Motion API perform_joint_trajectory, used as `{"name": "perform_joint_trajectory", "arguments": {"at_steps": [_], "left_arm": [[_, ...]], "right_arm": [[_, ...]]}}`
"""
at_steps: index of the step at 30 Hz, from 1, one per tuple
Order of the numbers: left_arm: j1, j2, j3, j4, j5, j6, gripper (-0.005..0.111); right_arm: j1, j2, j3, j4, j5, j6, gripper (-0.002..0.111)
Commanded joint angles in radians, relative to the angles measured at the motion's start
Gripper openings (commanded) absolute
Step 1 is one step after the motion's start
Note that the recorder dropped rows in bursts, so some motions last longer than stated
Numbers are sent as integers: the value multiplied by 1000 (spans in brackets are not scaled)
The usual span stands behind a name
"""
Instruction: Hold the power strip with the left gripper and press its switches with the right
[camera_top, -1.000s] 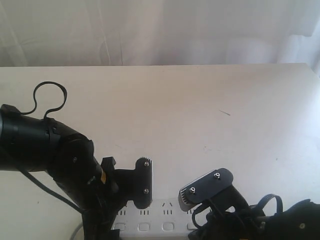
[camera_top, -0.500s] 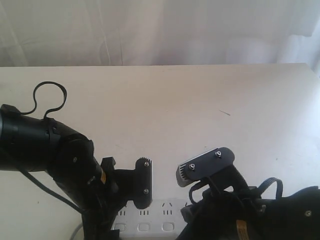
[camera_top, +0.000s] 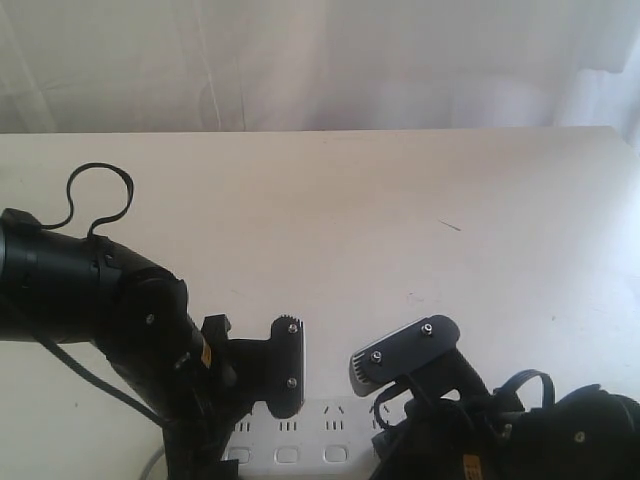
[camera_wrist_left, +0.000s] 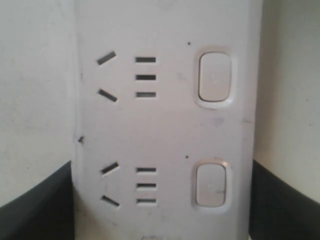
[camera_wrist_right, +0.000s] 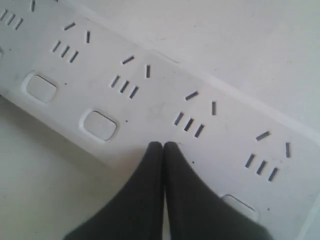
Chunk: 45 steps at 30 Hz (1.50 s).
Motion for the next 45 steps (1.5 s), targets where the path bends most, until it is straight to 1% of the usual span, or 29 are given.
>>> {"name": "perform_joint_trajectory", "arguments": {"at_steps": [1,6,16,25,35,45], "left_arm": [[-7,25,29,39,89,21,0],[-7,25,29,39,89,21,0],[-7,25,29,39,89,21,0],[-7,25,29,39,87,21,0],[-7,25,29,39,85,21,0],[-7,25,29,39,85,21,0]], "right_arm": [[-2,22,19,-1,-16,5,0],[-2,25,41,-1,-40,5,0],[-2,25,101,-1,-19,11,0],[-2,25,99,-1,12,26,0],[-2,25,53,-1,-62,26,0],[-2,25,48,-1,-75,23,0]]}}
